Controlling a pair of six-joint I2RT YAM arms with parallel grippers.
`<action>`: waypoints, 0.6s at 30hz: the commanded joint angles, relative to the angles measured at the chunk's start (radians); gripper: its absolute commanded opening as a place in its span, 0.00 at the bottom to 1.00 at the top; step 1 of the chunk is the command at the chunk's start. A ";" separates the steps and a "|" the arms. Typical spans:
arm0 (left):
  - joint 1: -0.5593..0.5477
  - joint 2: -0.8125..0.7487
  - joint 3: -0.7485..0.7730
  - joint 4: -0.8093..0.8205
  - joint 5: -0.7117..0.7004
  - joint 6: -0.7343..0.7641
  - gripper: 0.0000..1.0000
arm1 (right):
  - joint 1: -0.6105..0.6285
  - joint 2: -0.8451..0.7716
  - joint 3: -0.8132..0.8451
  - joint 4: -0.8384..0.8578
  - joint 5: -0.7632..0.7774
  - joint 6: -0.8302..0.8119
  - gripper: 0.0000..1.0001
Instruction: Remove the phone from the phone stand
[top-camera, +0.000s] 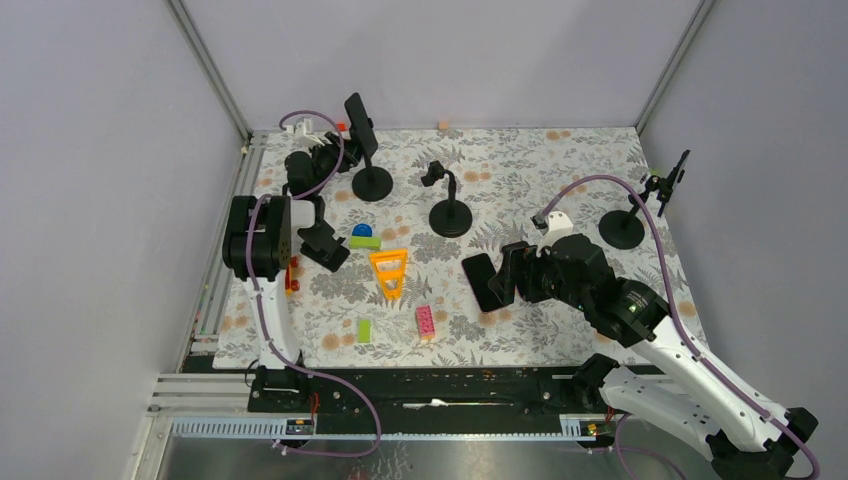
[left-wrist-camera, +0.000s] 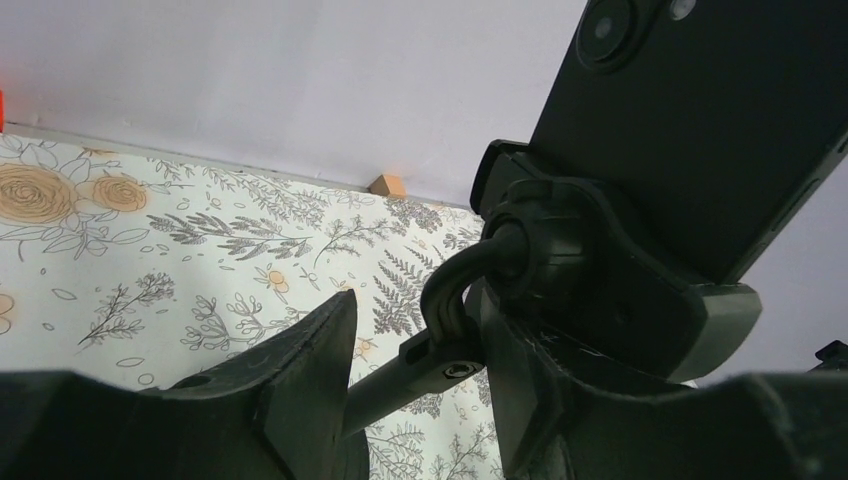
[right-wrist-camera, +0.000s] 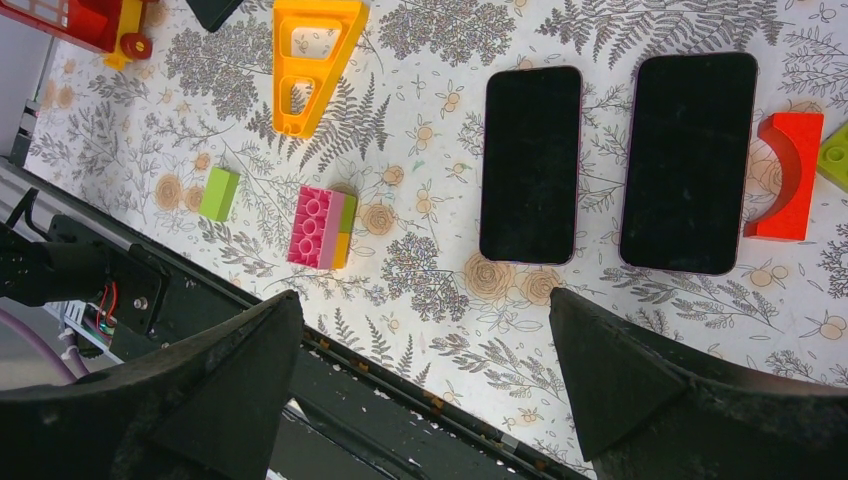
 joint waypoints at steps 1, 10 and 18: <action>-0.009 0.032 0.057 0.141 -0.007 -0.049 0.52 | -0.002 -0.008 -0.003 0.008 0.008 0.002 0.99; -0.013 0.084 0.096 0.222 0.014 -0.108 0.31 | -0.003 -0.018 -0.001 -0.016 0.018 0.003 0.99; -0.013 0.082 0.105 0.299 0.051 -0.152 0.02 | -0.003 -0.026 -0.004 -0.022 0.023 0.006 0.99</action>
